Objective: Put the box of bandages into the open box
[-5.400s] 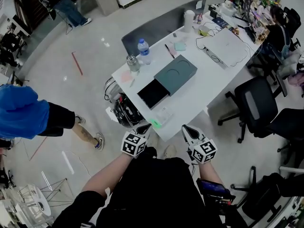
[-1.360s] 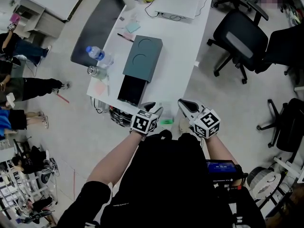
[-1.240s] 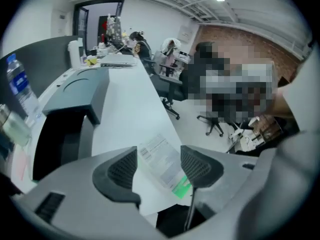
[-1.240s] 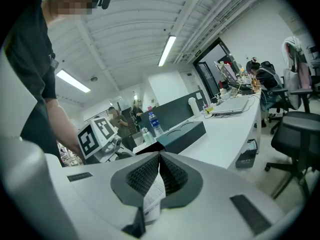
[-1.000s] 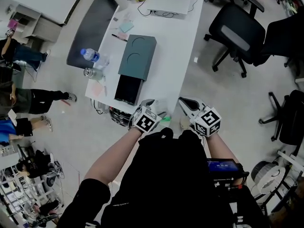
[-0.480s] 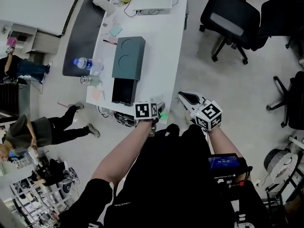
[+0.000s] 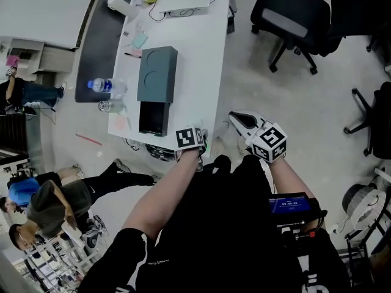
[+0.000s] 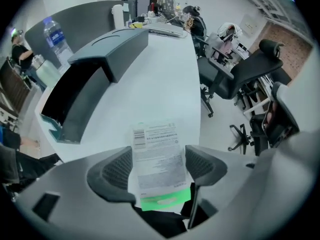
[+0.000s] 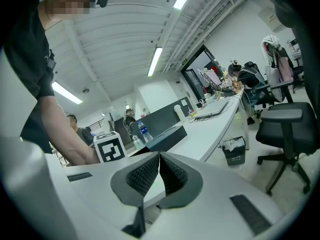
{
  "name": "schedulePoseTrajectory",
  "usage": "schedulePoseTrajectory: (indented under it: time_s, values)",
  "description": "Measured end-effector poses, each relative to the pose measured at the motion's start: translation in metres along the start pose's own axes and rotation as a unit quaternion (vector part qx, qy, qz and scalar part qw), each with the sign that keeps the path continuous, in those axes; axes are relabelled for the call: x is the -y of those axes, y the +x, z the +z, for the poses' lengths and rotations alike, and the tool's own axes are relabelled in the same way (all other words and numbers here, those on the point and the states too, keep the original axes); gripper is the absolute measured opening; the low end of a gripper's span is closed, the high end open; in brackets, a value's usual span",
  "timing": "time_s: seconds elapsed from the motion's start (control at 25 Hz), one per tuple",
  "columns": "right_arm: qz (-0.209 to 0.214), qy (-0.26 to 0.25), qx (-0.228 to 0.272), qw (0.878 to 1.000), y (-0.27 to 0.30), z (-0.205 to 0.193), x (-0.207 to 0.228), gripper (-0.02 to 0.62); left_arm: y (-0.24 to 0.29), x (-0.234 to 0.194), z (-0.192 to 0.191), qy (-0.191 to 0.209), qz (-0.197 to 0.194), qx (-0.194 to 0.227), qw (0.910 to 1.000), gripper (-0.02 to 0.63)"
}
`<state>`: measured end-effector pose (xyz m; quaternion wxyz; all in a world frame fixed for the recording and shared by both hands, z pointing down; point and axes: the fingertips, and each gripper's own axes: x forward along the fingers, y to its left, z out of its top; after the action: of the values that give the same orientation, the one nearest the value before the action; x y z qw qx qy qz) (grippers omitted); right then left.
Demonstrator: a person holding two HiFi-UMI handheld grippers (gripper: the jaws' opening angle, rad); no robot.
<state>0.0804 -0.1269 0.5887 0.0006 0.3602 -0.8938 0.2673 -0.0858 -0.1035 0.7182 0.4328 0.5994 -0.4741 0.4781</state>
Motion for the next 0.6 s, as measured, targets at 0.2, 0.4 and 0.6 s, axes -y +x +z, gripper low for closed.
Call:
schedulePoseTrajectory:
  time_s: [0.2,0.4,0.6]
  values:
    - [0.004,0.001,-0.005,1.000,0.001,-0.001,0.000,0.028,-0.001,-0.001,0.001,-0.010,-0.011,-0.002,0.9999,0.322]
    - [0.013,-0.010,-0.009,1.000,0.009,0.002,-0.003,0.028,-0.007,-0.004,0.002,-0.012,-0.038,0.009,0.9991,0.321]
    - [0.025,-0.019,-0.016,0.999,0.020,0.004,-0.014,0.028,-0.025,-0.003,0.011,-0.002,-0.071,0.030,0.9970,0.321]
